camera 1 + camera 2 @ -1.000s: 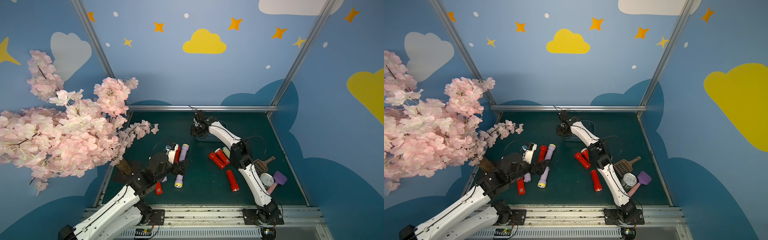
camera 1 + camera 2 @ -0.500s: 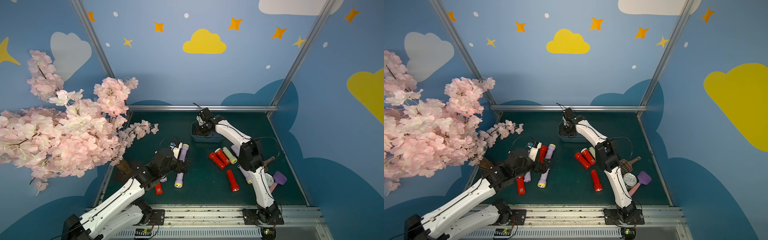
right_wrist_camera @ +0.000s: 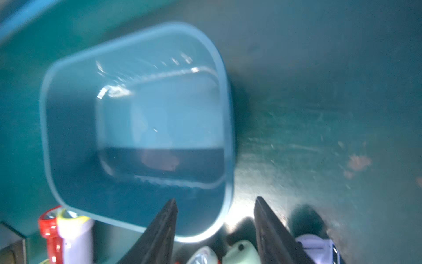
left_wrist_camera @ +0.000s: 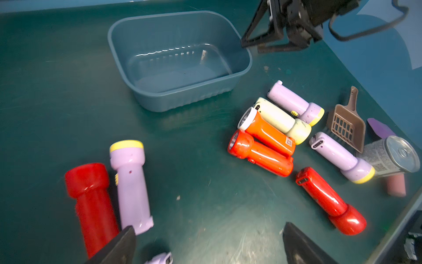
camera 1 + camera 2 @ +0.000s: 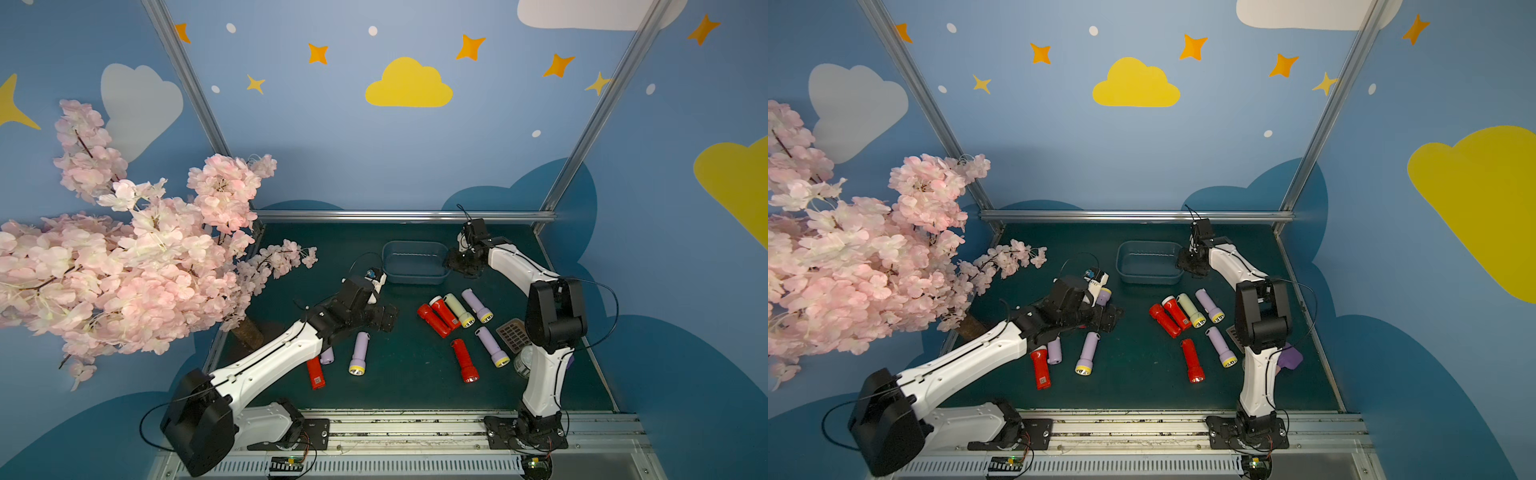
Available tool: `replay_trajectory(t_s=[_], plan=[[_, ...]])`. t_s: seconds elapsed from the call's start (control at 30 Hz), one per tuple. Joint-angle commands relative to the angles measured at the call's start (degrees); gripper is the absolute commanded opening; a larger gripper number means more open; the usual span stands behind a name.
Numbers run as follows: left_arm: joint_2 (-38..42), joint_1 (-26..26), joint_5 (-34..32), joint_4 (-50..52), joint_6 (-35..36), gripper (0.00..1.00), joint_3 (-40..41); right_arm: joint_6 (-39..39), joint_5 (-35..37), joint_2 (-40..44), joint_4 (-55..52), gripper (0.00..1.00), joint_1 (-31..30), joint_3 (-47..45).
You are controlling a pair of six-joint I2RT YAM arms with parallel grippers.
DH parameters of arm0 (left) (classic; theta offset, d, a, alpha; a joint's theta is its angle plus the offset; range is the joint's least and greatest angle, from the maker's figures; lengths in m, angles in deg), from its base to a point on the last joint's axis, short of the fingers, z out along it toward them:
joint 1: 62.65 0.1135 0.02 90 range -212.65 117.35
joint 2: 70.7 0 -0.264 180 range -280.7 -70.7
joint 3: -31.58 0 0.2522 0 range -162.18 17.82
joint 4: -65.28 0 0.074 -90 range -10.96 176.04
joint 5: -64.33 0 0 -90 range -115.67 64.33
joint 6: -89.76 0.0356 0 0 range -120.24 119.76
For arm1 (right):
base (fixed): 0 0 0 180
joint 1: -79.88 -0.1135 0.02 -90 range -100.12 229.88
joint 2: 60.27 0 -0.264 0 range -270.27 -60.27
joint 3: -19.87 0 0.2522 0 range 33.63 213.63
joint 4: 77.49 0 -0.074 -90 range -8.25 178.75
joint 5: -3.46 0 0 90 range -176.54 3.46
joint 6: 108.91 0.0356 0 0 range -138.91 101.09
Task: Put the flashlights into the storage boxes
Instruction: Move the storage box to the center of the board.
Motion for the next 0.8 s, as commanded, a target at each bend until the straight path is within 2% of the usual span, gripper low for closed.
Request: replay_trajectory(t_s=[0.0,0.13,0.33,0.5,0.77], plan=[[-5.4,-0.2,1.4,0.0,0.9,0.99,-5.1,-2.0,1.6,2.2,-0.6,0.55,-0.7,-1.9],[-11.1,-0.2,2.7,1.7,0.0,0.99,-9.6,-3.8,4.7,6.3,-1.7,0.53,-0.7,-6.9],[-13.8,-1.3,3.3,1.2,0.2,0.99,-9.7,-6.0,8.0,13.6,-2.9,0.53,-1.0,-13.6],[-12.6,-2.6,-0.7,3.6,0.4,0.99,-8.4,-7.0,8.8,17.6,-2.9,0.53,-2.0,-16.3],[-7.3,-2.9,-7.5,9.9,-2.6,0.99,-4.4,-7.8,8.6,17.1,-3.8,0.54,-3.2,-14.5]])
